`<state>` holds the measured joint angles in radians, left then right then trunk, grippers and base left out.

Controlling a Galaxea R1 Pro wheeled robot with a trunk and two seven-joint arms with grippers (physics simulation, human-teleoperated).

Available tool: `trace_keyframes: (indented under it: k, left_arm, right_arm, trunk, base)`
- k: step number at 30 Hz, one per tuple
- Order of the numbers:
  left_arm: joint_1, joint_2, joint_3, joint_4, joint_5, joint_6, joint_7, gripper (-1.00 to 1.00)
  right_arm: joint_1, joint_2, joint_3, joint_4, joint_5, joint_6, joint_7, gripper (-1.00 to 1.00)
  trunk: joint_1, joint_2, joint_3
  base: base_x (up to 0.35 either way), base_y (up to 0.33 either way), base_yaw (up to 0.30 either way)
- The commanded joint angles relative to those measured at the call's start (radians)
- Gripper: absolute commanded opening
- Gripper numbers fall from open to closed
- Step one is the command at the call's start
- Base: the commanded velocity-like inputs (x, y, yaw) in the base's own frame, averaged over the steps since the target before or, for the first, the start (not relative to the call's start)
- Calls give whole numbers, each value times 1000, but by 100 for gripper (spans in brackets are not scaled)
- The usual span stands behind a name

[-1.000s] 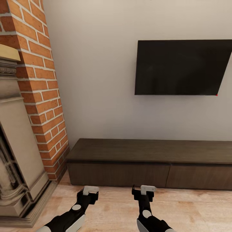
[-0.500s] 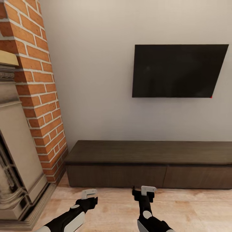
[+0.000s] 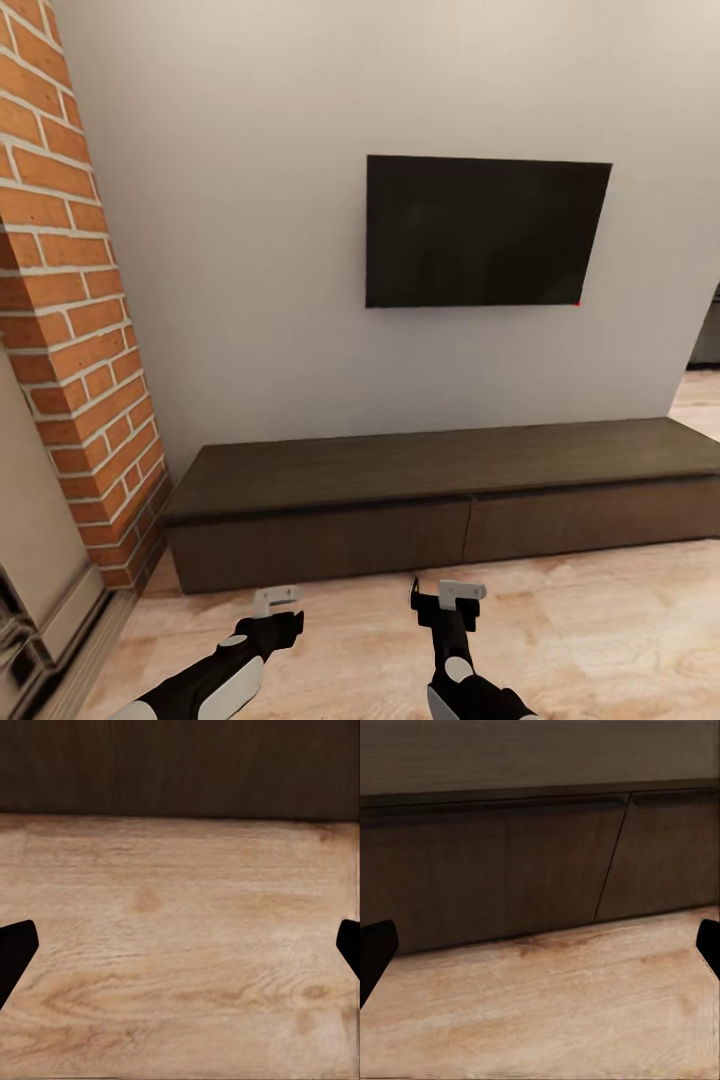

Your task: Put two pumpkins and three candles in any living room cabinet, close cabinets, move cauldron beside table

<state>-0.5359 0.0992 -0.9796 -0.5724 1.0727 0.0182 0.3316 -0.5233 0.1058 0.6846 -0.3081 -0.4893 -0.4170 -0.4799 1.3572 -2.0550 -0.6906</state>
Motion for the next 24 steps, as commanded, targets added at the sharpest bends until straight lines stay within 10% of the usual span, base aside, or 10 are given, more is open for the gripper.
trace_keyframes:
  k: [1, 24]
  left_arm:
    - [-1, 2, -7, -4, 4, 2, 9, 100]
    - [-1, -2, -8, -1, 3, 1, 16, 100]
  right_arm:
    - [-1, 0, 9, 1, -9, -5, -4, 100]
    - [0, -6, 7, 7, -9, -6, -2, 100]
  trunk:
    - [-4, 7, 2]
    - [-93, 168, 77]
  base:
    - [-236, 111, -282]
    - [-110, 56, -288]
